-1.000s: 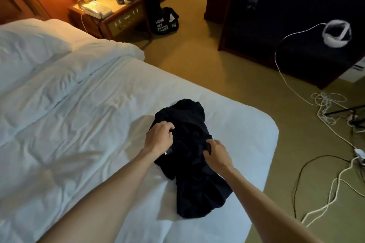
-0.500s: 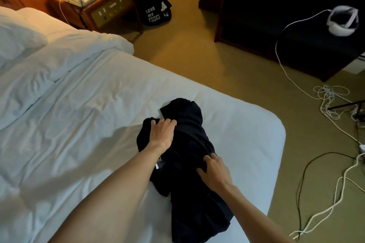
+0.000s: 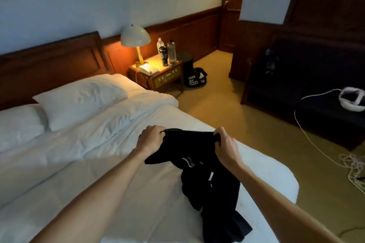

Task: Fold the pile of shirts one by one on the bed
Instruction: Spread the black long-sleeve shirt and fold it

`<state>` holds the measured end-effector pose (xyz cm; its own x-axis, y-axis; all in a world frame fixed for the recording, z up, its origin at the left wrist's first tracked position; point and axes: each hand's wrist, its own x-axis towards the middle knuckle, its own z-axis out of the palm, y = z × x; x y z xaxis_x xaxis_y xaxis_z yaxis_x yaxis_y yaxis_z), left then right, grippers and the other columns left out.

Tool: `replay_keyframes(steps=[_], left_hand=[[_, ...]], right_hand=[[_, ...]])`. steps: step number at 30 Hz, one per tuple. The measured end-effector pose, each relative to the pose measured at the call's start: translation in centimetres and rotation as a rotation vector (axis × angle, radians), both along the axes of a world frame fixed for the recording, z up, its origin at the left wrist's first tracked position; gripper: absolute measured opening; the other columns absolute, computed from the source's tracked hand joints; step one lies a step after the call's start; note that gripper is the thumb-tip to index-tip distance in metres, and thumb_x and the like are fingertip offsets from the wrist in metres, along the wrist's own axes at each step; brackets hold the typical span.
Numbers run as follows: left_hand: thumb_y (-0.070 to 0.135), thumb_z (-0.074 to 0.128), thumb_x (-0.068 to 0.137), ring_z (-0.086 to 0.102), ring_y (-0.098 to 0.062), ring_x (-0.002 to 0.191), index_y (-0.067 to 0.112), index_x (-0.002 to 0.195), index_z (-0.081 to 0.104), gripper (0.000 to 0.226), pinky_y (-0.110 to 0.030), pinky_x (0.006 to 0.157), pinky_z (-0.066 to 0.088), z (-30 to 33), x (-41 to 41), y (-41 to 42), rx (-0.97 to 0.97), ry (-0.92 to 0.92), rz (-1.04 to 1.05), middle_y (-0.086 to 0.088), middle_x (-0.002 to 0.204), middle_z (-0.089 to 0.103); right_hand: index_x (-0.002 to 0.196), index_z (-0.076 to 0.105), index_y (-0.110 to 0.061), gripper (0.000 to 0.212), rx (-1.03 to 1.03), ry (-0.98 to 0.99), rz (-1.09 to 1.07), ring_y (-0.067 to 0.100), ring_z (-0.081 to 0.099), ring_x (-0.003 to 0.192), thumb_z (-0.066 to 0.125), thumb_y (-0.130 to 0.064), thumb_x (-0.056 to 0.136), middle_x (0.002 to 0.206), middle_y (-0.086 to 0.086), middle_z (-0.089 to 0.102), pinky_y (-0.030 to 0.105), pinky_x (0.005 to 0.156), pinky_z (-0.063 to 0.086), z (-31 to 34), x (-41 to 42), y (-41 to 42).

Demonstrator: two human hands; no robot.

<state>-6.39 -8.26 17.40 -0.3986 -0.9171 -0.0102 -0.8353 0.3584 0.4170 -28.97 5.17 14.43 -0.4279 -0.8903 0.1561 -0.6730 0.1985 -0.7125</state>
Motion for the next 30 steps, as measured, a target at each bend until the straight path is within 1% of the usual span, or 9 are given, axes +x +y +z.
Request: replay_keyframes(steps=[5,9,12,16,18,20,23,25,30], left_hand=[[0.007,0.052,0.099,0.058,-0.023,0.120,0.016,0.124,0.069,0.032,-0.026,0.101,0.041,14.2,11.9,5.1,-0.081,0.206,0.010,-0.004,0.128,0.066],[0.014,0.057,0.097,0.063,-0.015,0.104,0.023,0.105,0.073,0.020,-0.026,0.084,0.045,24.1,22.6,11.6,-0.169,0.340,0.090,0.002,0.110,0.071],[0.016,0.064,0.093,0.068,-0.017,0.098,0.033,0.090,0.071,0.019,-0.031,0.086,0.050,30.0,30.4,17.0,-0.242,0.420,0.120,0.005,0.097,0.074],[0.011,0.071,0.086,0.066,-0.007,0.081,0.033,0.086,0.072,0.022,-0.019,0.078,0.050,36.5,38.8,24.3,-0.270,0.542,0.156,0.005,0.086,0.072],[0.019,0.072,0.076,0.065,-0.014,0.077,0.013,0.087,0.074,0.013,-0.027,0.076,0.048,39.1,42.3,27.3,-0.250,0.531,0.173,-0.015,0.088,0.072],[0.032,0.068,0.065,0.061,-0.023,0.081,-0.005,0.093,0.067,0.045,-0.036,0.081,0.045,41.3,45.5,30.1,-0.254,0.544,0.154,-0.025,0.093,0.068],[0.035,0.064,0.065,0.057,-0.021,0.089,-0.010,0.097,0.063,0.056,-0.034,0.091,0.043,43.7,49.3,33.8,-0.274,0.509,0.115,-0.027,0.098,0.064],[0.036,0.065,0.065,0.052,-0.016,0.086,-0.008,0.094,0.061,0.053,-0.024,0.085,0.041,44.9,51.3,36.0,-0.277,0.456,0.123,-0.021,0.090,0.057],[0.030,0.065,0.064,0.056,-0.024,0.086,-0.015,0.106,0.056,0.062,-0.039,0.083,0.038,46.0,56.8,38.9,-0.248,0.432,0.181,-0.015,0.090,0.060]], right_hand=[[0.118,0.051,-0.014,0.028,-0.137,0.047,0.070,0.037,0.057,0.079,0.041,-0.011,0.092,0.088,0.015,0.063,0.042,0.065,0.048,14.5,8.5,0.9],[0.085,0.050,-0.013,0.017,-0.305,0.149,0.169,0.036,0.055,0.068,0.044,-0.028,0.090,0.076,0.011,0.059,0.039,0.057,0.042,24.7,16.9,3.4],[0.078,0.049,-0.021,0.024,-0.436,0.205,0.259,0.035,0.057,0.068,0.038,-0.043,0.083,0.082,0.010,0.063,0.039,0.059,0.047,31.1,23.1,6.0],[0.079,0.051,-0.019,0.017,-0.564,0.218,0.357,0.032,0.052,0.069,0.044,-0.030,0.091,0.076,0.012,0.062,0.041,0.064,0.045,38.0,30.6,9.0],[0.074,0.050,-0.016,0.020,-0.605,0.203,0.415,0.034,0.053,0.068,0.044,-0.020,0.093,0.069,0.010,0.058,0.040,0.062,0.041,40.6,33.5,10.0],[0.076,0.054,-0.006,0.022,-0.651,0.195,0.439,0.037,0.055,0.070,0.043,-0.013,0.093,0.069,0.013,0.060,0.040,0.063,0.038,42.7,36.2,10.6],[0.086,0.061,0.000,0.025,-0.685,0.156,0.439,0.039,0.056,0.077,0.041,-0.012,0.094,0.082,0.021,0.065,0.041,0.068,0.039,45.0,40.0,11.3],[0.089,0.062,-0.003,0.026,-0.697,0.098,0.451,0.039,0.056,0.082,0.039,-0.012,0.094,0.088,0.023,0.066,0.043,0.071,0.041,45.9,42.4,11.7],[0.096,0.060,-0.002,0.023,-0.682,0.023,0.508,0.040,0.055,0.090,0.037,-0.006,0.096,0.102,0.028,0.064,0.034,0.069,0.030,48.0,48.3,12.7]])
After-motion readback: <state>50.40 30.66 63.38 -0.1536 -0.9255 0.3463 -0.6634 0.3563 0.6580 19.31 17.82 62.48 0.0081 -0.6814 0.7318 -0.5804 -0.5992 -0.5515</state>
